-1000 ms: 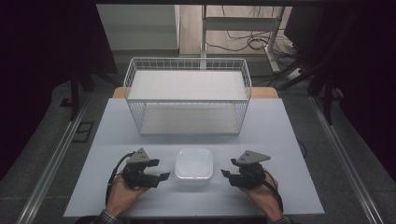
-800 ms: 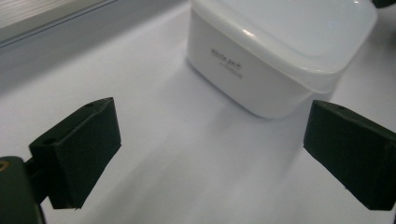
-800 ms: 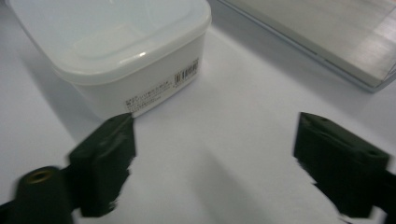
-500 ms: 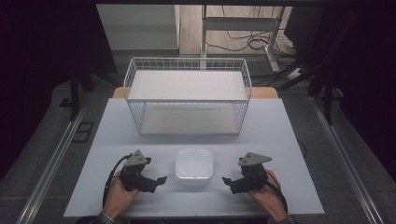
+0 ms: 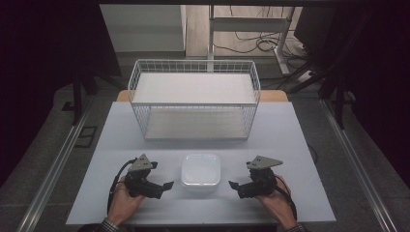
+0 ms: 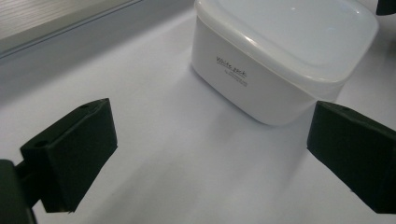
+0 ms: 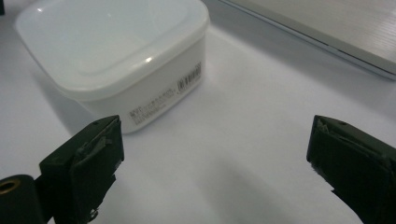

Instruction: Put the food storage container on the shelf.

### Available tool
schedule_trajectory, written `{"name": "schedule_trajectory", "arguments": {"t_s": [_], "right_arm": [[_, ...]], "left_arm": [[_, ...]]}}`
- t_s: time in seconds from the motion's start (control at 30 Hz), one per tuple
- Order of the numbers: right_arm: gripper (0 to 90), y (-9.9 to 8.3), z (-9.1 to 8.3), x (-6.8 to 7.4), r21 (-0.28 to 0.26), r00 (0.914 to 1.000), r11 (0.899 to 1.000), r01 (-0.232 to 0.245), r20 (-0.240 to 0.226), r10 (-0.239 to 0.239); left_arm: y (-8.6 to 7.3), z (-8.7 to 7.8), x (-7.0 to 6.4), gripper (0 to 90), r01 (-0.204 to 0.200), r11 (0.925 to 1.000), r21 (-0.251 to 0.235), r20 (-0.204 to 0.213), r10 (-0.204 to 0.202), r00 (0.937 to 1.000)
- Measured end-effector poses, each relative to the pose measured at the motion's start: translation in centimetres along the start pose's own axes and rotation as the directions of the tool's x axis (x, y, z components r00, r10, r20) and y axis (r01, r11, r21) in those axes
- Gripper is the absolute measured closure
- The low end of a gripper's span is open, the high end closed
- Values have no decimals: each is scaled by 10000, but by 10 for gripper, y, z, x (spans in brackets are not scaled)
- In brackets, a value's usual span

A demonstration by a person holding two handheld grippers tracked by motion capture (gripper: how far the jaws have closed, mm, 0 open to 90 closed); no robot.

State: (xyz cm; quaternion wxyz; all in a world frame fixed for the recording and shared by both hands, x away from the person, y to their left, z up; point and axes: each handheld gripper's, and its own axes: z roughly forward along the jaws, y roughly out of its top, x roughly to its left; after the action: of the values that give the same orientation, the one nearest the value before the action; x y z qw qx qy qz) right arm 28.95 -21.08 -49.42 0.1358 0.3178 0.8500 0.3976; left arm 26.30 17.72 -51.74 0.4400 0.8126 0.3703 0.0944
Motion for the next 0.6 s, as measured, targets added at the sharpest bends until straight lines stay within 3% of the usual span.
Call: {"name": "schedule_trajectory", "arguments": {"t_s": [0.3,0.6], "right_arm": [[45,9,2,6,-190,9978,9984,-523,-422,515],[21,21,4,12,-458,9976,9973,-566,-417,547]], "left_arm": [[8,1,-2,10,224,9997,28,601,-225,9979],[24,7,-7,19,152,9999,56,902,-157,9958]]}}
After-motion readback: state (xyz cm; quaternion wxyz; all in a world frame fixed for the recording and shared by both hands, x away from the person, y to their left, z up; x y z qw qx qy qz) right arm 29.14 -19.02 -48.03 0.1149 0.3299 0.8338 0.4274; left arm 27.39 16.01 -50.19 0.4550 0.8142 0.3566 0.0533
